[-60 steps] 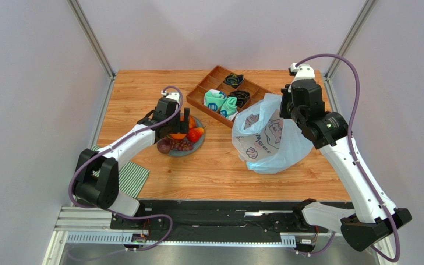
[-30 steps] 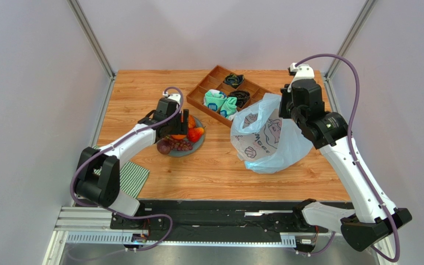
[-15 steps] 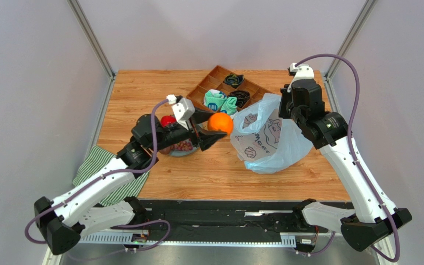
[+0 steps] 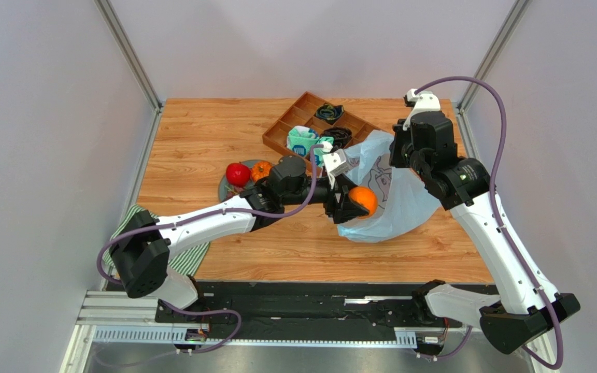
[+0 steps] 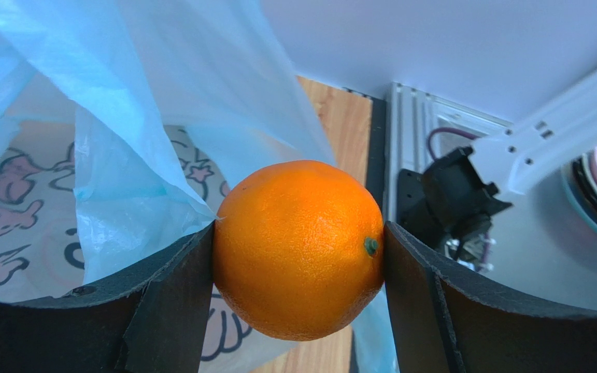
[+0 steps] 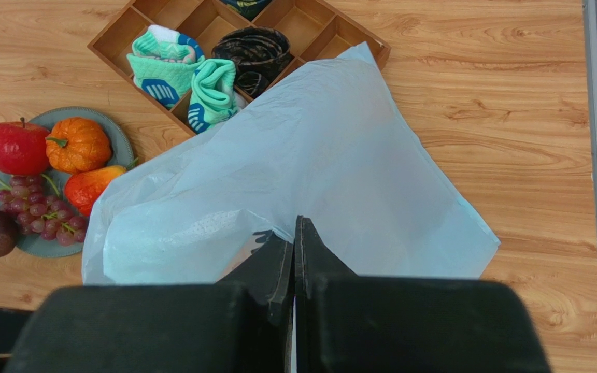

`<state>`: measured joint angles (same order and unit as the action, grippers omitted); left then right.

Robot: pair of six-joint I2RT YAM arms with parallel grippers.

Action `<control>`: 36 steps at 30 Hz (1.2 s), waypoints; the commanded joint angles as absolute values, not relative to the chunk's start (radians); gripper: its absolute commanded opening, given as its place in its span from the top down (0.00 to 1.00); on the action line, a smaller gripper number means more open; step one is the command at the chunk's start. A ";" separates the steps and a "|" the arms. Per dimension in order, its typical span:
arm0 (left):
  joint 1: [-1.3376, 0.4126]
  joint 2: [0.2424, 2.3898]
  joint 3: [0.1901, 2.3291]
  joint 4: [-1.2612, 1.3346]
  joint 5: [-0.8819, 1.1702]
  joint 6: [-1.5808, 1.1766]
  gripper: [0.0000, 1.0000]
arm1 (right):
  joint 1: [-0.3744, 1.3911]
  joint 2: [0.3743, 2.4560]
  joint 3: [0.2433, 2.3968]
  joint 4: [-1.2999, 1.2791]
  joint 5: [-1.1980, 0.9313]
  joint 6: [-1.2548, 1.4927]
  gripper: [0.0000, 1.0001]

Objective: Place the fruits into the plastic bag

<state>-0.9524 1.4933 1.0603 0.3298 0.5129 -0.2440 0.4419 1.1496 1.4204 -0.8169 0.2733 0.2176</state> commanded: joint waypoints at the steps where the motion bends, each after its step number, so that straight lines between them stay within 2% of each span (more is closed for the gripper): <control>1: -0.954 1.503 1.126 0.379 0.352 -0.213 0.55 | 0.442 1.114 1.428 -0.773 0.229 0.232 1.00; 8: -0.957 1.635 1.230 0.361 0.264 -0.235 0.53 | 0.440 1.109 1.420 -0.764 0.189 0.238 1.00; 14: -0.973 1.729 1.292 0.318 0.255 -0.225 0.47 | 0.442 1.114 1.410 -0.753 0.163 0.248 1.00; 24: -0.973 1.749 1.290 0.307 0.287 -0.219 0.09 | 0.442 1.115 1.405 -0.756 0.166 0.250 1.00; 36: -0.973 1.717 1.276 0.305 0.310 -0.198 0.06 | 0.442 1.109 1.402 -0.767 0.206 0.244 1.00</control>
<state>-0.9665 1.7599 1.2499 0.2836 0.2840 -0.2279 0.4419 1.1297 1.4044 -0.7952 0.1795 0.2390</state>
